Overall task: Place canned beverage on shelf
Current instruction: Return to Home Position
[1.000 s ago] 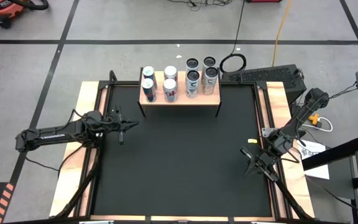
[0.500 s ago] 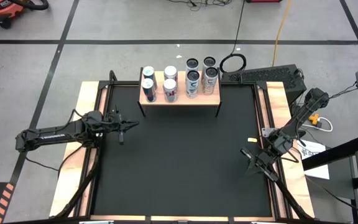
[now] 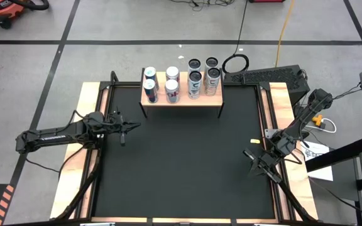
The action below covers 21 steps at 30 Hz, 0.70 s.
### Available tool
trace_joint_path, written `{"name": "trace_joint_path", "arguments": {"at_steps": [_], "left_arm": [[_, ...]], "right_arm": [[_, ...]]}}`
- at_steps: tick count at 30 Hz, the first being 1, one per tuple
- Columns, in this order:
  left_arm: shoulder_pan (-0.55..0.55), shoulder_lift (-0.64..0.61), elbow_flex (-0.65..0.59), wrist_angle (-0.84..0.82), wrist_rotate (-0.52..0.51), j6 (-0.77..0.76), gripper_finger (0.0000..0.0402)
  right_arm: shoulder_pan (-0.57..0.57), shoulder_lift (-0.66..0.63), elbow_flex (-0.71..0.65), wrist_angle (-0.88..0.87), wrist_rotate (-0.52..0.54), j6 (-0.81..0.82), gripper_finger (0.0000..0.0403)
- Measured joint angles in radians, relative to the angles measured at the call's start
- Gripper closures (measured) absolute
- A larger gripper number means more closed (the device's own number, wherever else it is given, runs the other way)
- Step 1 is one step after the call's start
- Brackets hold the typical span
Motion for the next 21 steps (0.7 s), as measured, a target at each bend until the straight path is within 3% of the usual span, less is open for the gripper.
{"name": "trace_joint_path", "arguments": {"at_steps": [9, 21], "left_arm": [[0.000, 0.000, 0.000, 0.000, 0.000, 0.000, 0.0401], [0.000, -0.089, 0.000, -0.001, 0.000, 0.000, 0.0401]], "right_arm": [[0.000, -0.018, 0.000, -0.001, 0.000, 0.000, 0.0403], [0.000, -0.170, 0.000, 0.000, 0.000, 0.000, 0.0403]]}}
